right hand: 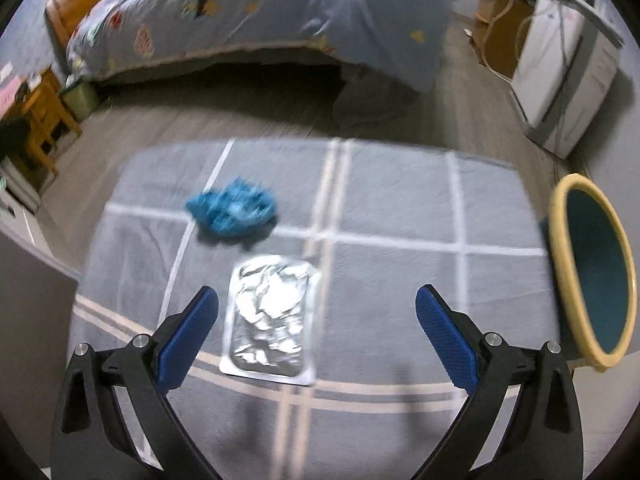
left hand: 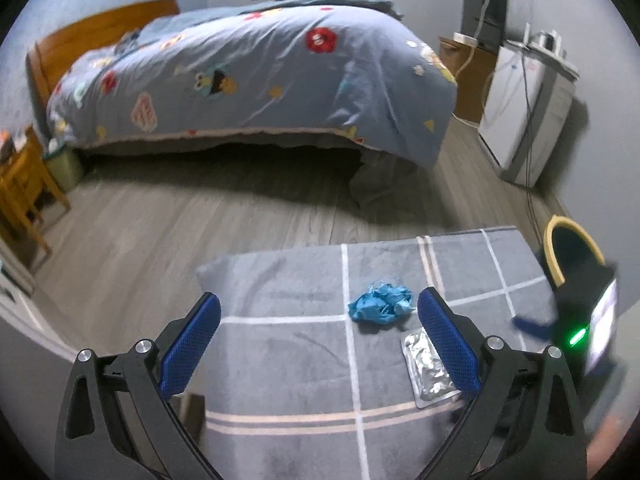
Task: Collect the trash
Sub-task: 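Move back to the ottoman and grasp the foil blister pack with the right gripper, then grasp the blue glove with the left gripper while the right holds the foil pack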
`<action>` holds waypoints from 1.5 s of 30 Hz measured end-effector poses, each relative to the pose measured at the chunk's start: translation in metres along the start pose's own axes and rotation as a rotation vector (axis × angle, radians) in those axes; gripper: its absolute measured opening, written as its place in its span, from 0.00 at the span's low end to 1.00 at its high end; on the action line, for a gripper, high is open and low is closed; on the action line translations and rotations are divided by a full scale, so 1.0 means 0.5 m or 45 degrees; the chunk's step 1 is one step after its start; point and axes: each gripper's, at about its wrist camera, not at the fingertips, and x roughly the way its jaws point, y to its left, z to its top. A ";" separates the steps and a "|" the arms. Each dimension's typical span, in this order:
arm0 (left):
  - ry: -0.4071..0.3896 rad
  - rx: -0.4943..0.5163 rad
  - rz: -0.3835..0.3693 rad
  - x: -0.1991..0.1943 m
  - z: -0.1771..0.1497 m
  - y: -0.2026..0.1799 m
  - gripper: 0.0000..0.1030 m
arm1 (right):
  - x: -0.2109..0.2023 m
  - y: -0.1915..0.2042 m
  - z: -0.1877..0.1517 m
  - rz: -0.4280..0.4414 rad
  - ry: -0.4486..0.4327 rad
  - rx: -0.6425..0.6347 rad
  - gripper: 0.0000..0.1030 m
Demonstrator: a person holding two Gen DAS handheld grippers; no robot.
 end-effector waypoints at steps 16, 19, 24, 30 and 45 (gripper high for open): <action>0.043 -0.028 0.102 0.039 -0.037 0.049 0.95 | 0.083 0.053 -0.038 -0.018 -0.013 -0.030 0.91; 0.048 -0.042 0.113 0.047 -0.035 0.050 0.95 | 0.075 0.048 -0.038 -0.006 -0.038 -0.048 0.72; 0.079 -0.028 0.126 0.070 -0.034 0.034 0.95 | 0.055 0.021 -0.023 0.029 0.007 -0.019 0.66; 0.122 -0.008 0.069 0.100 -0.034 0.000 0.95 | -0.019 -0.063 0.038 -0.003 0.154 -0.030 0.66; 0.158 0.049 0.045 0.250 -0.015 -0.106 0.95 | -0.119 -0.237 0.134 0.070 -0.035 0.019 0.66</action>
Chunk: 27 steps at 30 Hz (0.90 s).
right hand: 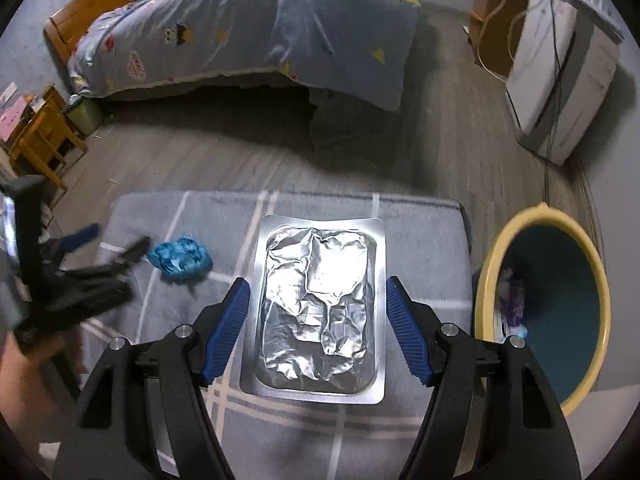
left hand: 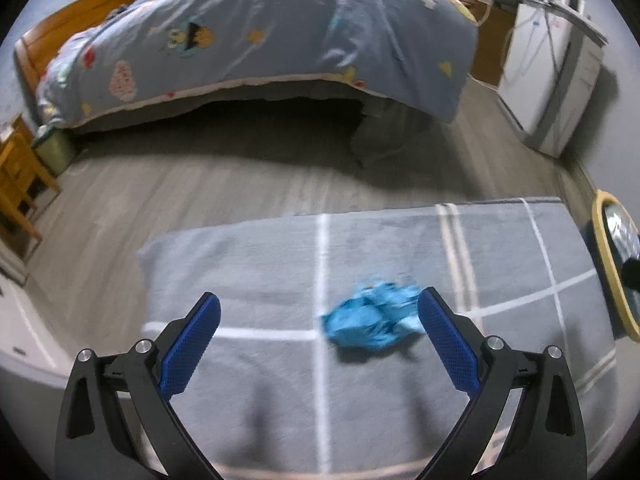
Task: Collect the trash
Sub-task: 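Grasp the blue glove with the left gripper while the right holds the foil pack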
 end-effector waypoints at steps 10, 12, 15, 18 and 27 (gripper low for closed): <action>0.087 0.060 -0.032 0.083 -0.024 -0.050 0.95 | 0.010 -0.010 0.015 -0.030 -0.026 -0.066 0.66; 0.098 0.053 -0.064 0.090 -0.029 -0.049 0.94 | 0.011 -0.015 0.015 -0.028 -0.024 -0.064 0.66; 0.094 0.088 -0.063 0.092 -0.032 -0.057 0.88 | 0.009 -0.022 0.016 -0.032 -0.026 -0.056 0.66; 0.085 0.127 -0.084 0.088 -0.032 -0.070 0.67 | 0.006 -0.027 0.012 -0.040 -0.022 -0.052 0.66; 0.006 0.167 -0.143 0.032 -0.014 -0.111 0.54 | -0.043 -0.088 -0.001 -0.079 -0.057 0.021 0.66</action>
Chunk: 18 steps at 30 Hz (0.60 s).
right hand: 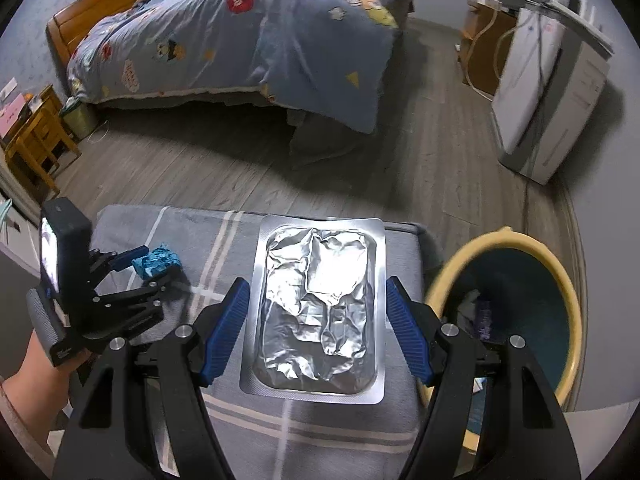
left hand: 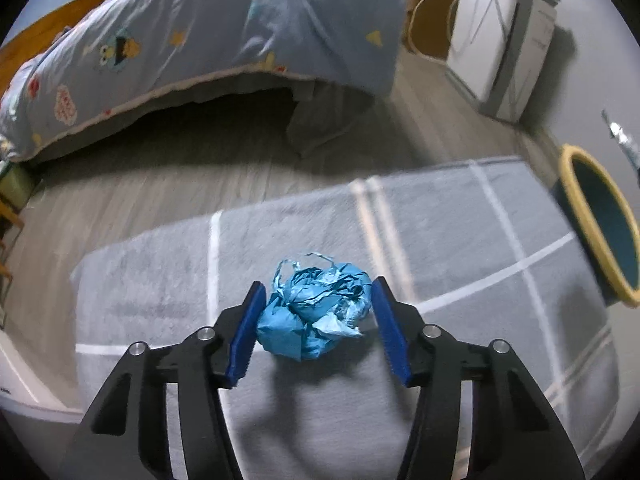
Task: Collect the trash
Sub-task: 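Grasp the blue glove with the left gripper while the right holds the foil pack, then carry the blue glove and foil pack over the bin with both grippers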
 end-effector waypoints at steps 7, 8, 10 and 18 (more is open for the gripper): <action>-0.106 0.057 -0.059 -0.046 0.050 -0.075 0.54 | -0.039 -0.104 -0.013 -0.053 -0.023 0.116 0.66; -0.120 0.065 -0.076 -0.052 0.056 -0.089 0.54 | -0.045 -0.119 -0.016 -0.064 -0.027 0.130 0.66; -0.140 0.068 -0.102 -0.058 0.070 -0.112 0.53 | -0.056 -0.154 -0.021 -0.081 -0.034 0.172 0.66; -0.186 0.165 -0.276 -0.085 0.100 -0.260 0.53 | -0.070 -0.316 -0.052 -0.170 -0.019 0.358 0.66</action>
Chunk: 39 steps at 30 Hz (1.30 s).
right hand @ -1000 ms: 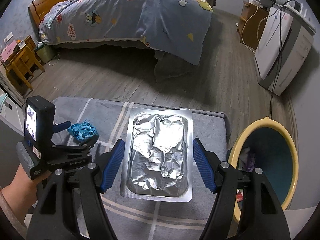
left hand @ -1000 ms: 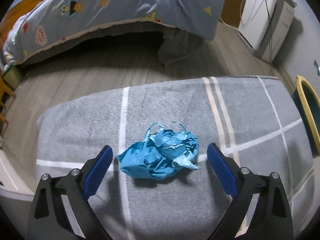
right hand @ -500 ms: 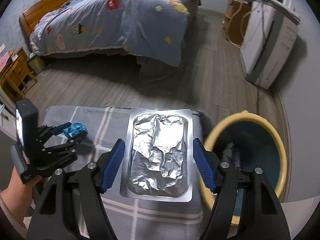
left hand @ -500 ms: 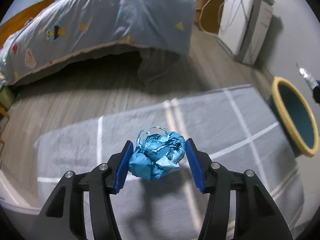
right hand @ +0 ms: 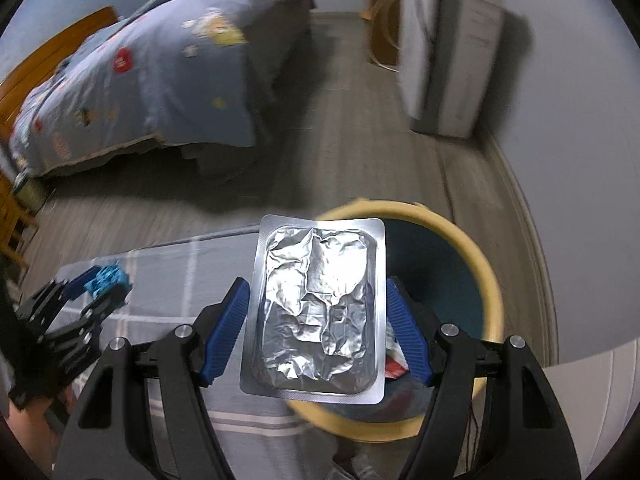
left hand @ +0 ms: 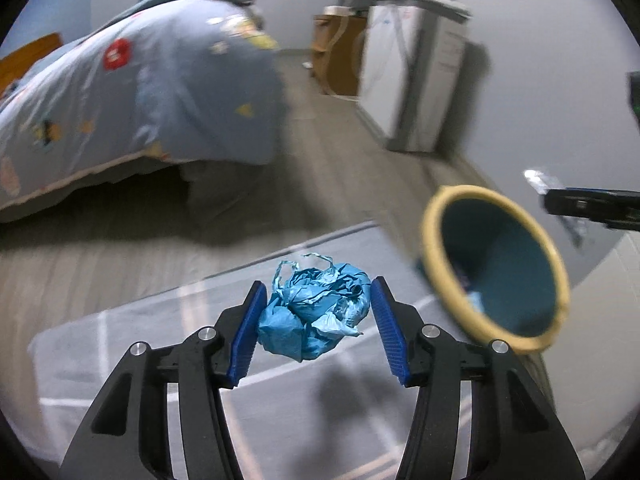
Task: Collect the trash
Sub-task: 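Carry the blue glove and foil pack over the bin with both grippers, then open both grippers to drop the glove and foil pack into the bin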
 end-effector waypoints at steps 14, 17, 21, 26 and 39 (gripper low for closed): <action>0.041 0.240 -0.242 0.031 0.000 -0.237 0.54 | 0.043 -0.177 -0.008 -0.038 0.082 0.203 0.66; 0.063 0.293 -0.272 0.039 -0.013 -0.278 0.54 | 0.063 -0.199 -0.010 -0.052 0.114 0.215 0.66; 0.094 0.317 -0.288 0.061 -0.010 -0.314 0.54 | 0.086 -0.216 -0.018 -0.050 0.159 0.259 0.66; 0.105 0.297 -0.234 0.105 0.019 -0.325 0.54 | 0.094 -0.216 -0.021 -0.022 0.175 0.271 0.66; 0.074 0.216 -0.199 0.108 0.015 -0.291 0.91 | 0.117 -0.202 -0.024 -0.026 0.203 0.233 0.80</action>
